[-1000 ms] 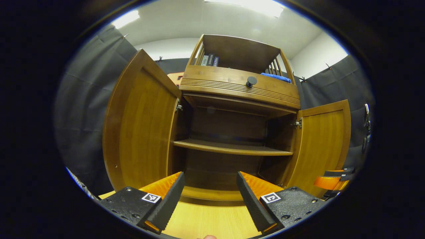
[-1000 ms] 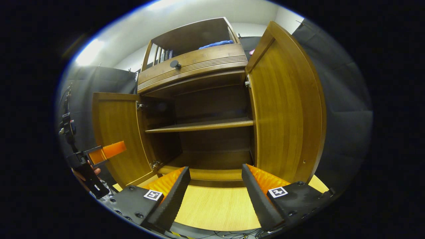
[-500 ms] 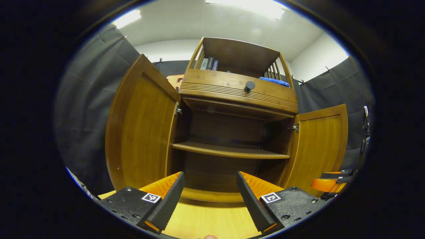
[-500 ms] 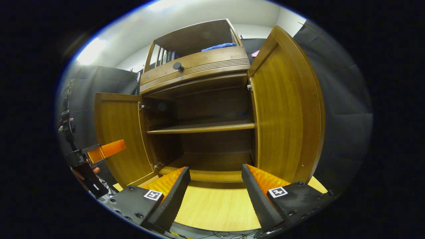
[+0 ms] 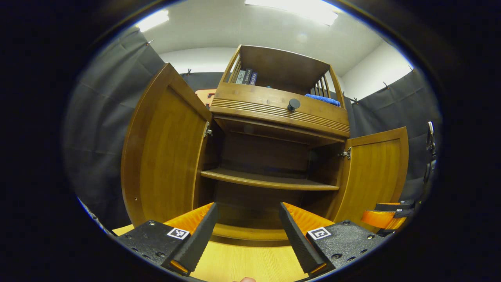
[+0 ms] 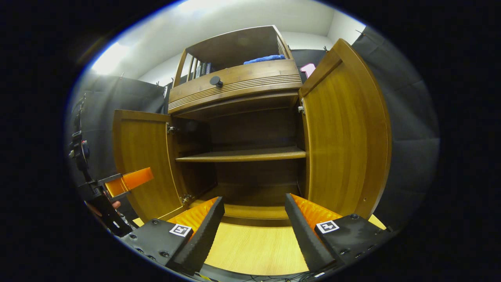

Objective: Open the right door of the double-door shoe cabinet with the right hand, and open the left door with the left hand.

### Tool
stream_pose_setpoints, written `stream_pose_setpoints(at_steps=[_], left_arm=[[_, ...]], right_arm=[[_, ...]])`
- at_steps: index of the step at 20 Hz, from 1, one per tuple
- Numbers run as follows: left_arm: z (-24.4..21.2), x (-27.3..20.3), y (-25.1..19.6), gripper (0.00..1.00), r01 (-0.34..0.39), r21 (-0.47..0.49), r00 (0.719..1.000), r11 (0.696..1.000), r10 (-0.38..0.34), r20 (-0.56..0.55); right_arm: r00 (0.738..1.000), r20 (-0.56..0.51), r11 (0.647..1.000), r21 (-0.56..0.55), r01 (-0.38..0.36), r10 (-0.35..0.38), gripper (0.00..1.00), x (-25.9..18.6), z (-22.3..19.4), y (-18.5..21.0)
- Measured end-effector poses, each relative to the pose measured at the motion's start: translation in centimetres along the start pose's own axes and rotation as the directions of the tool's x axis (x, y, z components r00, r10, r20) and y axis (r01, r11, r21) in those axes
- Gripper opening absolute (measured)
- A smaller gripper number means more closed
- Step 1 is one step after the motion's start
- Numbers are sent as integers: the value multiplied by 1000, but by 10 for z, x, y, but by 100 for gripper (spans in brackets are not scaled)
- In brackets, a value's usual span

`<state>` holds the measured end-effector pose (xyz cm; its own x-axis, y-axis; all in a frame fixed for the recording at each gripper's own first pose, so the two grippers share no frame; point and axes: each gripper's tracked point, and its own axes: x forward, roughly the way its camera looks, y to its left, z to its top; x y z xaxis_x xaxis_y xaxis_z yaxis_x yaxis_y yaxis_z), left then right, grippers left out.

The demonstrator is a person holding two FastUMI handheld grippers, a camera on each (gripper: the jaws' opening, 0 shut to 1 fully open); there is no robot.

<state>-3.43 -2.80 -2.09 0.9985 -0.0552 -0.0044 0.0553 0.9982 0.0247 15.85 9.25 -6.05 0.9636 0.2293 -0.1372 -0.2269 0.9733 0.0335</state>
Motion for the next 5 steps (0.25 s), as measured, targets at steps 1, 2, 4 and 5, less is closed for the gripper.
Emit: stream_pose_setpoints(at_steps=[1,2,4,5], left_arm=[[3,1,1,91,-5,7,1000,1000,5,11],[7,4,2,94,-9,14,1000,1000,9,20],[9,11,1,98,-6,5,1000,1000,6,23],[8,14,-3,98,4,-10,1000,1000,-3,18]], right_arm=[[1000,7,1000,1,-1,1,100,0,1,1],[1000,11,1000,2,-2,2,94,1,2,2],[1000,25,1000,6,0,0,94,1,5,3],[999,35,1000,8,1,-1,94,1,7,3]])
